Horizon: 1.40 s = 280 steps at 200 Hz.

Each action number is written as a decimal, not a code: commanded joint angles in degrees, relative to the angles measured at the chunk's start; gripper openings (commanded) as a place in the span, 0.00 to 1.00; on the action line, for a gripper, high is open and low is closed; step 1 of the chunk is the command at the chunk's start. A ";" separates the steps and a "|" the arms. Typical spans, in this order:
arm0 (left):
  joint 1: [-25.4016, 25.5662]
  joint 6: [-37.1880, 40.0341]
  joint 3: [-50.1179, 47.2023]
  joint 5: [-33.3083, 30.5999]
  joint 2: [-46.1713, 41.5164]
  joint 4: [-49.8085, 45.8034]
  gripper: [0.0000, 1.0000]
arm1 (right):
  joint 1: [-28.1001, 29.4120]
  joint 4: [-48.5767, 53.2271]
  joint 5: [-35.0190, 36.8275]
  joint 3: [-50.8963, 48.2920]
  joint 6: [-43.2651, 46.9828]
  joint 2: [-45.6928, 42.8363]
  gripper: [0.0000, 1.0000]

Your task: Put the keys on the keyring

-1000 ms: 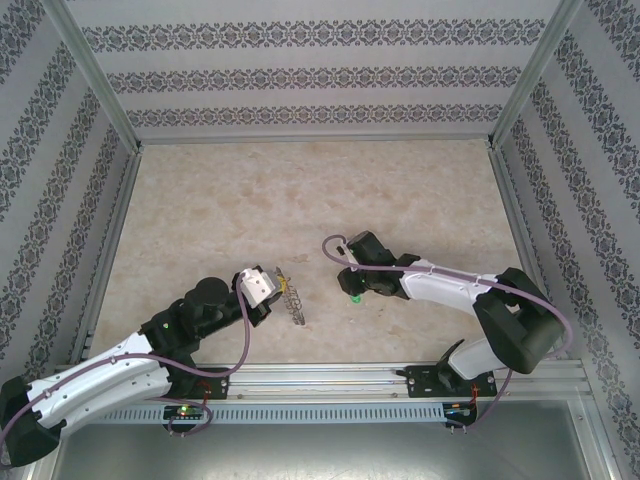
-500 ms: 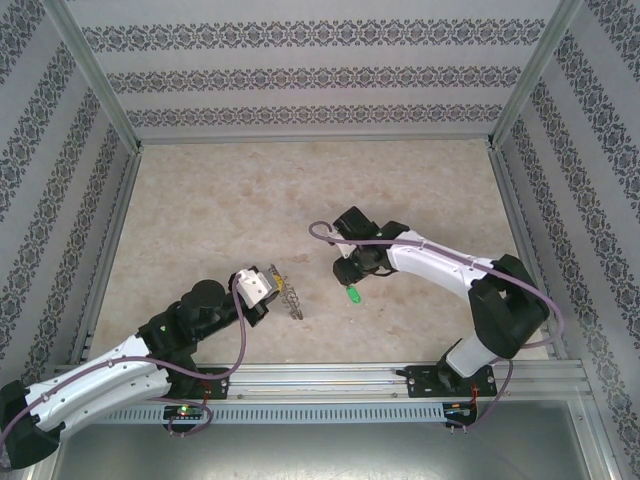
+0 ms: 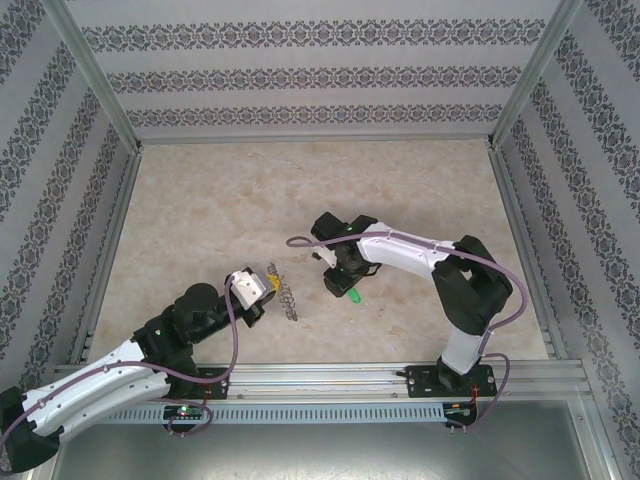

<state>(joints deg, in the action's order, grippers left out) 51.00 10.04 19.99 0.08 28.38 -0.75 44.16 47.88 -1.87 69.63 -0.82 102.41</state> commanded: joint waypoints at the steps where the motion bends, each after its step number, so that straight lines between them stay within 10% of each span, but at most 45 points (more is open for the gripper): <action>1: 0.68 -0.91 -0.92 -0.69 -1.05 2.76 0.00 | 0.41 2.03 2.94 1.78 1.05 1.44 0.48; 280: 0.63 0.06 -2.07 -0.96 -3.60 3.20 0.00 | -0.33 2.71 5.38 3.39 3.79 7.43 0.26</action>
<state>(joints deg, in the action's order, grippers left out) 51.00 10.07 18.33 -0.30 25.76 -0.75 44.36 49.15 2.15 72.49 2.00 108.60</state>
